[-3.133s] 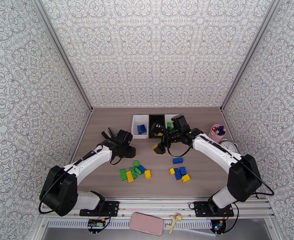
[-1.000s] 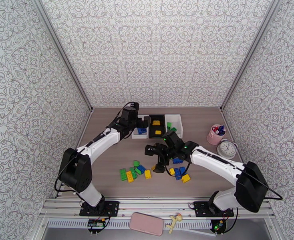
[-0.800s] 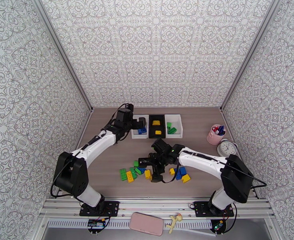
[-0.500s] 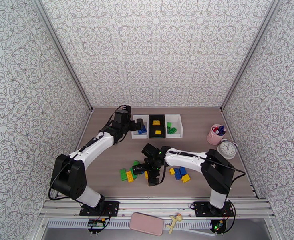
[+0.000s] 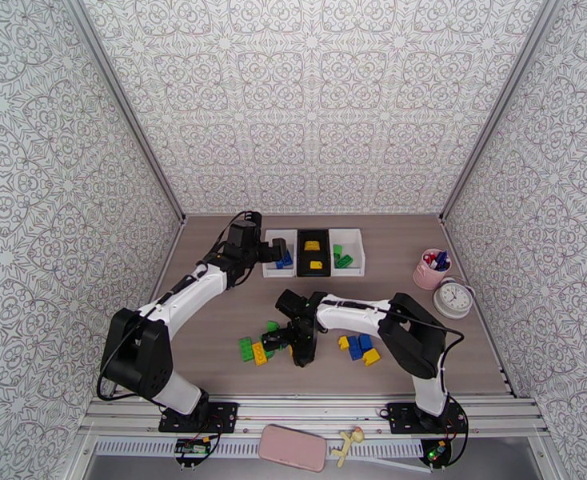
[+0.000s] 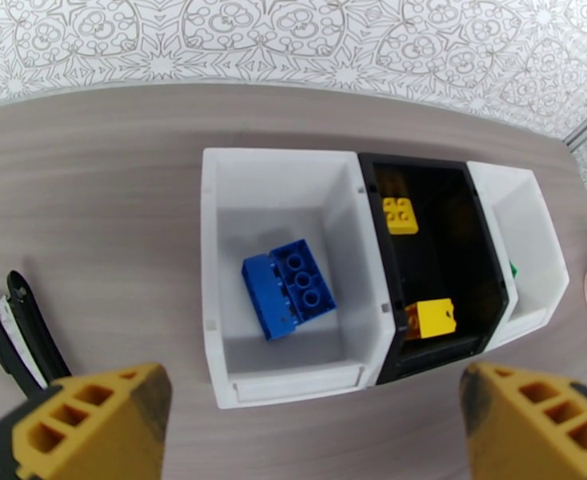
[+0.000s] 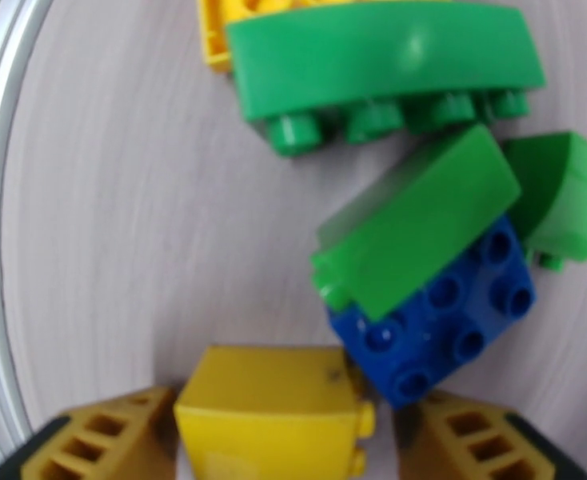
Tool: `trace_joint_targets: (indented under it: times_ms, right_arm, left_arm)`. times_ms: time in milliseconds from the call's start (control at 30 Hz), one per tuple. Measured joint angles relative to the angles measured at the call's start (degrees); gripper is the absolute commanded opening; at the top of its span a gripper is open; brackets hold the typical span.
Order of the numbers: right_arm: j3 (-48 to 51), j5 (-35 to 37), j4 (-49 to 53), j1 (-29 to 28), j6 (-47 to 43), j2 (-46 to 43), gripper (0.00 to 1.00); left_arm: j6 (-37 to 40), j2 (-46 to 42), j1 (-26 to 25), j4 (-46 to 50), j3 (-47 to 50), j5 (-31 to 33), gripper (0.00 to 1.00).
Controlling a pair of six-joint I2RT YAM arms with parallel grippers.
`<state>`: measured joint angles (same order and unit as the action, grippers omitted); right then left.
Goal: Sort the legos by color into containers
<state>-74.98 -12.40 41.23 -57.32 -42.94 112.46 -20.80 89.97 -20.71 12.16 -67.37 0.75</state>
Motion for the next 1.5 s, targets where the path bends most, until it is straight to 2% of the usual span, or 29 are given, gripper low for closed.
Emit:
trace_joint_targets:
  times_ms: [233, 333, 533, 700, 867, 1100, 1200, 1367, 1500]
  right_arm:
    - [0.02, -0.48, -0.02, 0.0, -0.13, 0.0, 0.39]
    - [0.04, -0.68, -0.22, 0.0, 0.22, -0.04, 0.34]
    - [1.84, -1.77, -1.11, 0.46, 1.29, -1.84, 0.32]
    - [5.09, -3.5, -3.34, 2.95, 3.61, -7.69, 0.32]
    - [7.91, -5.27, -7.15, 7.65, 6.69, -14.8, 0.31]
    - [12.98, -7.76, -17.59, 17.49, 15.43, -24.2, 0.32]
    - [15.26, -7.13, -25.7, 20.98, 21.75, -26.93, 0.26]
    - [15.61, -4.15, -37.77, 25.38, 33.18, -26.36, 0.22]
    - [10.84, -0.87, -41.72, 27.39, 39.63, -20.2, 0.22]
  left_arm:
    - [0.02, 0.02, 0.0, 0.0, 0.11, 0.02, 1.0]
    - [0.02, 0.0, -0.02, 0.02, 0.26, 0.04, 1.0]
    - [0.04, -0.04, -0.13, 0.02, 0.55, 0.42, 1.0]
    - [0.83, -1.22, -0.31, -0.24, 2.29, 0.39, 1.0]
    - [3.04, -4.42, -0.98, -1.51, 5.66, 0.35, 1.0]
    - [7.67, -12.31, -1.95, -6.27, 13.14, -1.92, 1.0]
    - [10.32, -15.72, -2.51, -9.22, 17.46, -2.45, 1.0]
    - [14.58, -21.03, -3.04, -14.23, 25.86, -3.1, 1.0]
    - [18.4, -25.0, -4.44, -15.63, 29.92, -4.68, 1.0]
